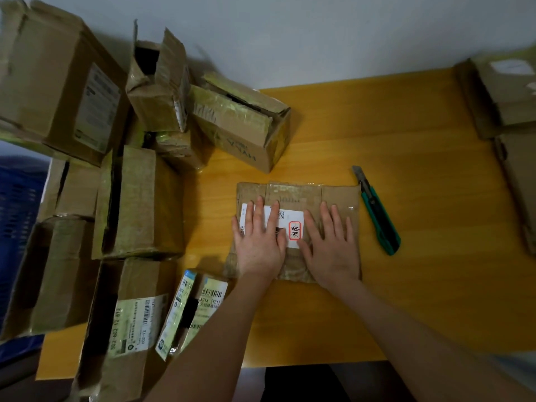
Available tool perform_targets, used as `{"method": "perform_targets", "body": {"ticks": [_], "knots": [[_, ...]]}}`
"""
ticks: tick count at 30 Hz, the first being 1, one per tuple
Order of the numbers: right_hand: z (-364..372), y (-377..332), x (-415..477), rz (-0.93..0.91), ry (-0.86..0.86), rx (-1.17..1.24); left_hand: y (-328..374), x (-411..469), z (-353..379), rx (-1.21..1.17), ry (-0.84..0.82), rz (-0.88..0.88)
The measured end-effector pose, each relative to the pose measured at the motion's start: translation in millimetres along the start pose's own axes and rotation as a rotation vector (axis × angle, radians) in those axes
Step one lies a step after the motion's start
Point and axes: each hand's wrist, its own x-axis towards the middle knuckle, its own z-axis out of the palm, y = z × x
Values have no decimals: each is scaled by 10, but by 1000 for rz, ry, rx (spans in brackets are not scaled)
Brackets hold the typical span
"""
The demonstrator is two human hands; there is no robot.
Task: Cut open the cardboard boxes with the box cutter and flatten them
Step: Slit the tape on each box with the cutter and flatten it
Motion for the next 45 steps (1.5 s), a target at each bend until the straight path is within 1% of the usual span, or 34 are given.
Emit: {"method": "perform_targets", "body": {"ticks": [8, 11, 14, 16, 17, 19, 20, 22, 23, 24, 27, 29, 32, 35, 38, 40, 42, 45], "knots": [[5, -19, 31, 16, 3, -59, -2, 16, 2, 8, 11, 13], [-33, -20, 24, 20, -37, -46, -4, -2, -18, 19, -14, 22], [-115, -11, 1, -4, -49, 53, -5, -7, -99, -16, -33, 38], [-220, 40, 25, -12, -68, 175, -45, 7, -199, -108, -9, 20], [-288, 60, 13, 21, -68, 241, -72, 6, -275, -180, 7, -27], [-430, 75, -85, 212, 0, 310, -116, 20, -440, -342, 36, -177], [-491, 78, -158, 342, 31, 361, -123, 36, -522, -448, 13, -270], [-578, 65, -299, 559, 8, 543, -129, 75, -648, -691, -104, -446], [-585, 70, -356, 619, -23, 640, -126, 77, -707, -773, -153, -490], [-622, 81, -404, 663, -49, 732, -124, 60, -774, -810, -164, -499], [-842, 180, -442, 778, -28, 973, -79, 31, -1023, -842, -67, -437], [-1041, 268, -438, 785, -13, 1096, 22, 37, -1241, -890, -7, -385], [-1396, 449, -389, 810, 37, 1192, 325, 76, -1525, -947, 37, -296], [-1719, 758, -386, 813, 146, 1201, 702, 129, -1697, -1060, 49, -201], [-1950, 1155, -406, 813, 234, 1218, 1084, 193, -1821, -1097, -28, -156], [-2054, 1486, -411, 827, 267, 1212, 1350, 228, -1868, -1115, -150, -144], [-2125, 1853, -406, 818, 288, 1190, 1624, 286, -1846, -1070, -245, -124], [-2169, 2435, -336, 817, 297, 1141, 2093, 397, -1776, -1010, -276, -115]]}}
